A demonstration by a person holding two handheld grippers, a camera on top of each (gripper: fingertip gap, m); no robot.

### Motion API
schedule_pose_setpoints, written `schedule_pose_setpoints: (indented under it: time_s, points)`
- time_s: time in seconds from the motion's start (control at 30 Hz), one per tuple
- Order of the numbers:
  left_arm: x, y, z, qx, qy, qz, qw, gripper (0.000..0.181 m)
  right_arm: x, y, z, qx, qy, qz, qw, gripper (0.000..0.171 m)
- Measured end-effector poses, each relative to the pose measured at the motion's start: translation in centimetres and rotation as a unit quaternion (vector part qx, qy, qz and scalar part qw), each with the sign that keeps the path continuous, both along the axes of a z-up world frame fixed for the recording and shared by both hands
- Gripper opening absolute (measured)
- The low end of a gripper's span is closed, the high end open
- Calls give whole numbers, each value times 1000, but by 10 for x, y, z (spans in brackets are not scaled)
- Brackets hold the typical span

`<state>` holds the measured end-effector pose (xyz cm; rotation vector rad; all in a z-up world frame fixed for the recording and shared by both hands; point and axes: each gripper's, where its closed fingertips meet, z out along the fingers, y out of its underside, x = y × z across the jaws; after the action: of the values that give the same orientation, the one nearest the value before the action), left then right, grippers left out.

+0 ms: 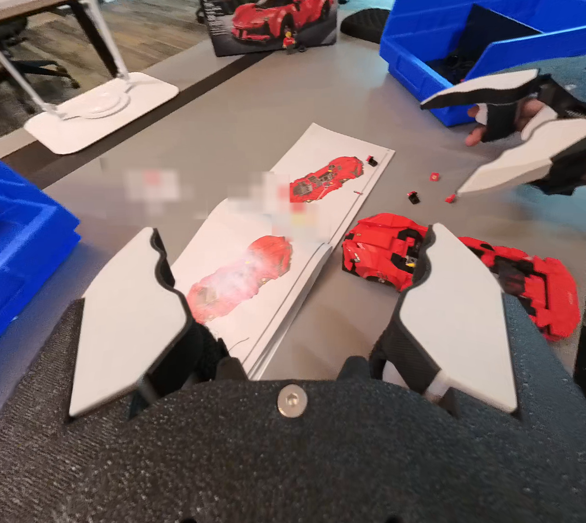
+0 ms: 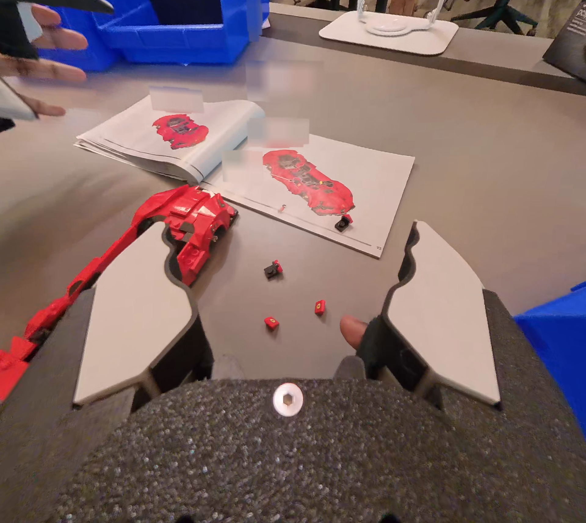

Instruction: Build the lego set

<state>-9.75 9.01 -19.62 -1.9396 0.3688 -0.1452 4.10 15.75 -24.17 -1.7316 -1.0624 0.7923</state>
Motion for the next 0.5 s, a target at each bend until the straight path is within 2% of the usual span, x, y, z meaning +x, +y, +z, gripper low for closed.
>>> schedule_pose_setpoints:
  time_s: [0.23, 0.4, 0.5]
  points:
    - [-34, -4, 12, 20, -2, 77, 997, 147, 3, 4, 0, 33, 8, -29, 999, 136]
    - [-51, -6, 15, 26, -11, 110, 994, 147, 14, 15, 5, 46, 43, -76, 995, 132]
    - [-54, -7, 17, 31, -13, 118, 992, 147, 16, 15, 7, 40, 56, -77, 995, 127]
